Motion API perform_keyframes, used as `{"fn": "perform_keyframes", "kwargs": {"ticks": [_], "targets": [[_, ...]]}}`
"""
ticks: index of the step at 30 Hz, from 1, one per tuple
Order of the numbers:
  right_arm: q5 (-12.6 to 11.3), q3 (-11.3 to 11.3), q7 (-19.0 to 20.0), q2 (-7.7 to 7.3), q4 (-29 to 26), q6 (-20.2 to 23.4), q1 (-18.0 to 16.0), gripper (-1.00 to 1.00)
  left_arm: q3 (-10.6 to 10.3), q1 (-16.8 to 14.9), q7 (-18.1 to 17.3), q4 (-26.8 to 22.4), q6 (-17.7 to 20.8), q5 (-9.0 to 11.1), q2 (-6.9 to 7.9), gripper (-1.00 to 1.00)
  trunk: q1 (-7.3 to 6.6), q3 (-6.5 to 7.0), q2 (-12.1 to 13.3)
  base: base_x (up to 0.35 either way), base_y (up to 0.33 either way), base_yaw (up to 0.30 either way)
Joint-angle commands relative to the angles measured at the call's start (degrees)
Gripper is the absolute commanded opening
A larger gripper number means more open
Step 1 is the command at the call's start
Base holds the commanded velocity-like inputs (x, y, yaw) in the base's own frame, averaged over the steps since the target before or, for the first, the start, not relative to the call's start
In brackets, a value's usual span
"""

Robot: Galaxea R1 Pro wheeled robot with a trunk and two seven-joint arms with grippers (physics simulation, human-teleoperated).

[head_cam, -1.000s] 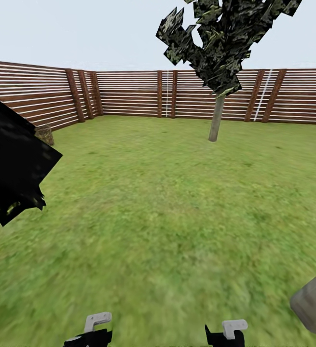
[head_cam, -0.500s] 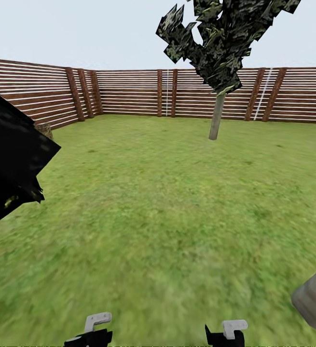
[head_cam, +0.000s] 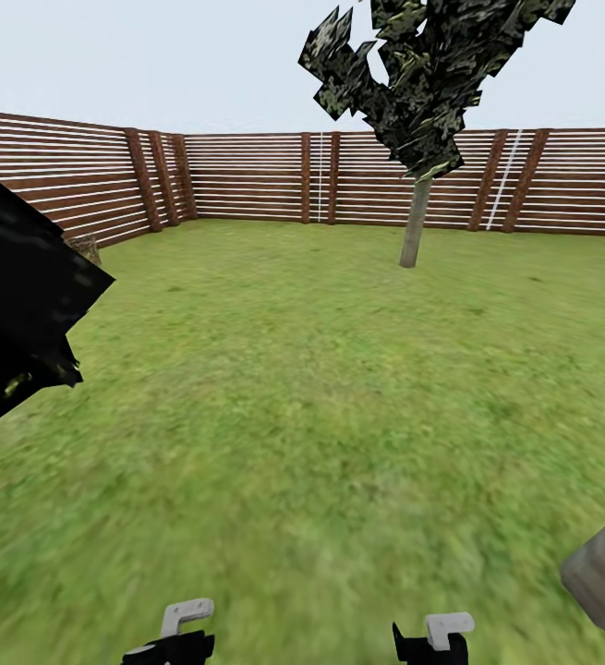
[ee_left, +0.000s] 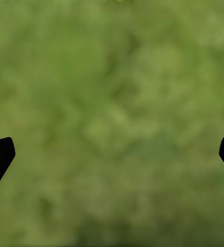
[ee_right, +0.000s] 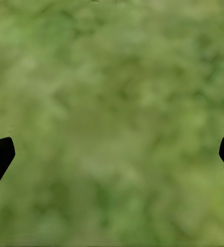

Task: Take the three Easter eggs out of the wicker basket on the lawn in the garden, then place them on the lawn next to a single tree (choose any tree) so that all three eggs are next to the same tree and none are left in the basket.

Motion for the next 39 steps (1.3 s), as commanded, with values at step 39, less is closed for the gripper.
{"fn": "perform_keyframes", "kwargs": {"ticks": [39], "targets": [[0.17,0.06,-0.04,-0.02,0.14,-0.2,-0.02,1.0,0.19,-0.01,0.29,0.0,0.29,0.55,0.03,1.0,0.01,-0.05,-0.02,0.33,0.0,0.029]]}}
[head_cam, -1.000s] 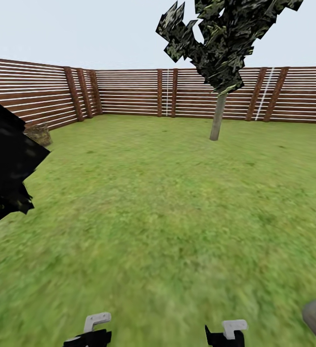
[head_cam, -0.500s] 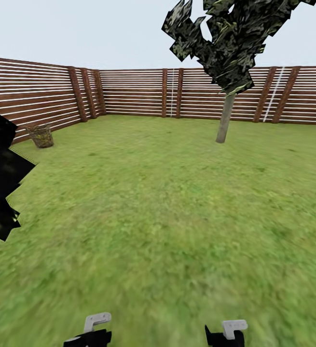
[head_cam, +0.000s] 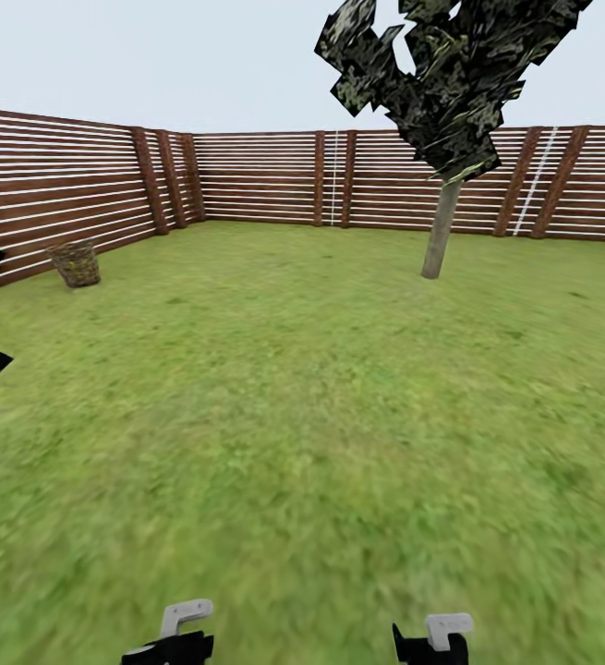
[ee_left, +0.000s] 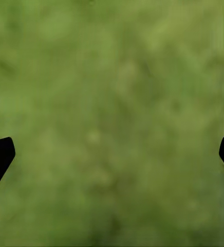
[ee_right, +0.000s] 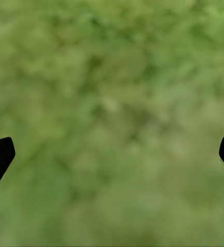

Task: Take the three Easter eggs out of the wicker basket on the lawn in the garden, then place them on the lawn next to a single tree (choose any tree) so that all three eggs are next to the same tree and none are left in the basket.

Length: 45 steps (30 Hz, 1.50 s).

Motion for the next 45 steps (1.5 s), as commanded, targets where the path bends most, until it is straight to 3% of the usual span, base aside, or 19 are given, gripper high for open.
{"fn": "perform_keyframes", "kwargs": {"ticks": [1,45], "targets": [[0.14,0.07,-0.03,-0.02,0.03,-0.14,-0.02,1.0,0.09,-0.01,0.29,-0.09,0.29,0.58,-0.04,1.0,0.02,-0.05,-0.02,0.337,0.0,0.0],[0.13,-0.02,-0.03,-0.08,0.17,-0.12,-0.02,1.0,0.0,-0.01,0.31,-0.02,0.3,0.58,-0.1,1.0,0.02,-0.31,-0.02,0.338,0.0,0.0]]}}
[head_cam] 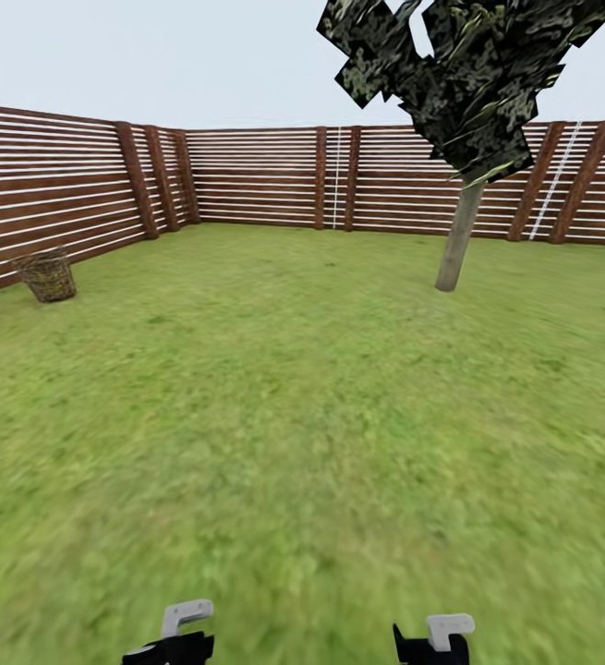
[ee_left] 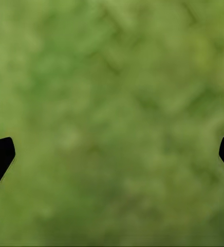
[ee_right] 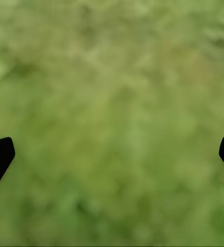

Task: Take the three Easter eggs out of the wicker basket on the lawn in the garden, then place them on the lawn next to a single tree (choose any tree) so that all three eggs are next to the same tree and none are left in the basket.

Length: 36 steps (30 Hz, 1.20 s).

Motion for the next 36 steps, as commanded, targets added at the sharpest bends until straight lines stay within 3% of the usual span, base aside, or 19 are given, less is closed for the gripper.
{"fn": "perform_keyframes", "kwargs": {"ticks": [1,17,36], "targets": [[0.15,0.08,-0.03,0.0,0.01,-0.15,-0.02,1.0,0.05,-0.01,0.29,-0.09,0.29,0.58,-0.05,1.0,0.02,-0.13,-0.02,0.338,0.0,0.0],[0.08,0.08,-0.03,0.13,0.11,-0.15,-0.02,1.0,-0.01,-0.01,0.32,-0.07,0.28,0.58,-0.15,1.0,0.02,-1.31,-0.02,0.337,0.0,0.045],[0.12,0.08,-0.03,0.13,0.77,-0.23,-0.02,1.0,-0.03,-0.01,0.33,-0.07,0.28,0.58,-0.24,1.0,0.02,-2.6,-0.02,0.338,0.0,0.172]]}}
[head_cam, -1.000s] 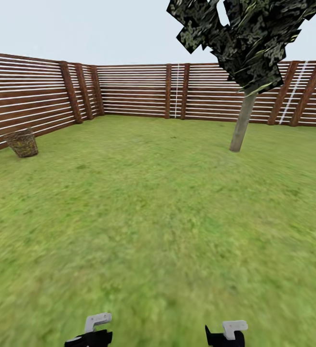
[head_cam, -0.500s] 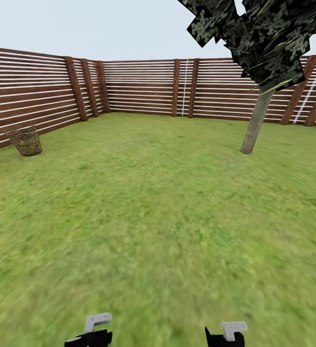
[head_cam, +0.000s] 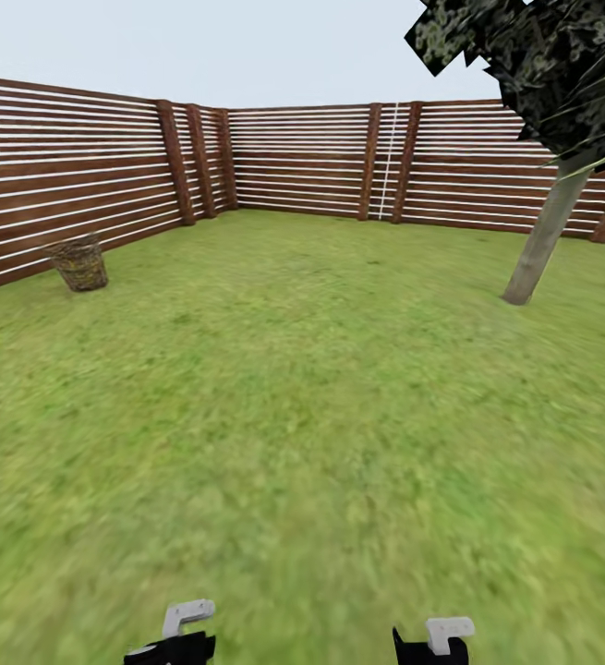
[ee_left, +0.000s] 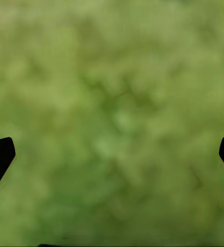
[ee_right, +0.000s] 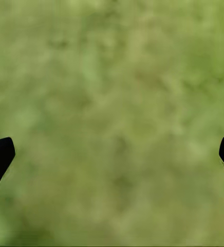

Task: Take the three Easter eggs out of the wicker basket on the lawn in the garden, then place them on the lawn next to a single tree (choose any tree) so that all three eggs are next to the same tree and none are left in the basket.

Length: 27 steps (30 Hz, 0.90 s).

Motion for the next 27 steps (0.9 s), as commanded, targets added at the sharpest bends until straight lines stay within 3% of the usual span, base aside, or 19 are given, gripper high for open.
{"fn": "perform_keyframes", "kwargs": {"ticks": [1,27], "targets": [[0.12,0.03,-0.03,-0.01,0.02,-0.16,-0.02,1.0,0.09,-0.01,0.31,-0.09,0.29,0.58,-0.04,1.0,0.02,-0.09,-0.02,0.338,0.0,0.115],[-0.07,0.03,0.2,-0.16,0.07,-0.16,-0.02,1.0,0.08,-0.01,0.3,-0.09,0.29,0.58,-0.03,1.0,0.02,-0.18,-0.02,0.337,0.0,0.01]]}}
